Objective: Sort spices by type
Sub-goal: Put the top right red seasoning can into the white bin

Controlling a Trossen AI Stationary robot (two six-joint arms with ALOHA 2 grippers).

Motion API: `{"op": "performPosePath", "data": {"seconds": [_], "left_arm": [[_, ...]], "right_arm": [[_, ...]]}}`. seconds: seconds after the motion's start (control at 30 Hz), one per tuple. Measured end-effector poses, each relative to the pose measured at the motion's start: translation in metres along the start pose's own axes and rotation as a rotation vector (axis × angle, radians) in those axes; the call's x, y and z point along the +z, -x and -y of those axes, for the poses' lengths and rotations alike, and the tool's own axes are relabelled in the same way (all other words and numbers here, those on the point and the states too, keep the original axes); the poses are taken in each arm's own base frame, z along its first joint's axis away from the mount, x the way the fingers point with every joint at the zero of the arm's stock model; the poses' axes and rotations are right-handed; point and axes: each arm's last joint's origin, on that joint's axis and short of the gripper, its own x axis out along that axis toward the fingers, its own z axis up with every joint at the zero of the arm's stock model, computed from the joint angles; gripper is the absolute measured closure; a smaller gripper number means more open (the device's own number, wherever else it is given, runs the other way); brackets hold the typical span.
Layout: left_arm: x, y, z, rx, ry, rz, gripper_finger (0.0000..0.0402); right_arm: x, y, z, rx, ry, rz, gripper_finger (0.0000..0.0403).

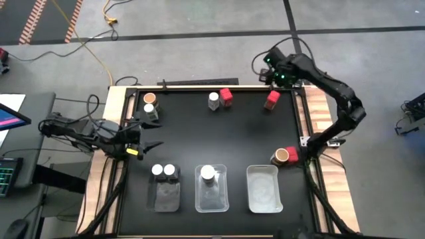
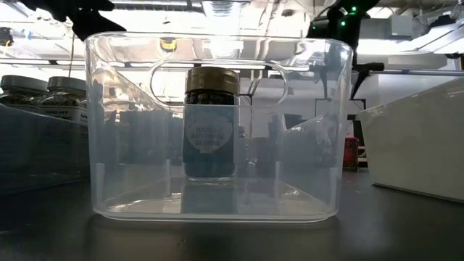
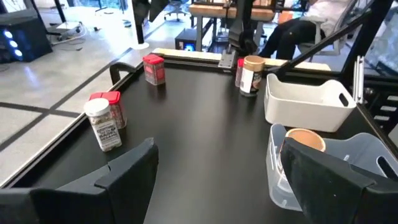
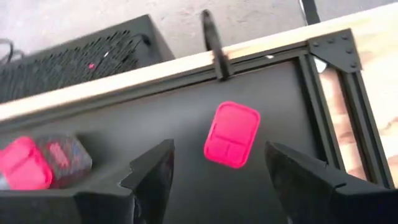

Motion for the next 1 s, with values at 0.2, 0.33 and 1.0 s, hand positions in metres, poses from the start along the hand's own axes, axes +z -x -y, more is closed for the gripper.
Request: {"op": "performPosePath", "data": {"seconds": [0.2, 0.33, 1.0], "left_arm": [[-0.001, -0.005, 0.002, 0.005, -0.014, -0.023, 0.0079], [-0.003, -0.008, 0.004, 0.008, -0.025, -0.044, 0.0079], [-0.003, -0.008, 0.004, 0.018, -0.059, -0.043, 0.0079]], "right_arm": [[0.016, -0.025, 0.004, -0.067, -0.103, -0.024, 0.0127], [0.015, -0.052, -0.002, -0.150, -0.106, -0.084, 0.0127], [0.000, -0.062, -0.018, -0.186, 0.102, -0.107, 0.0126]]}}
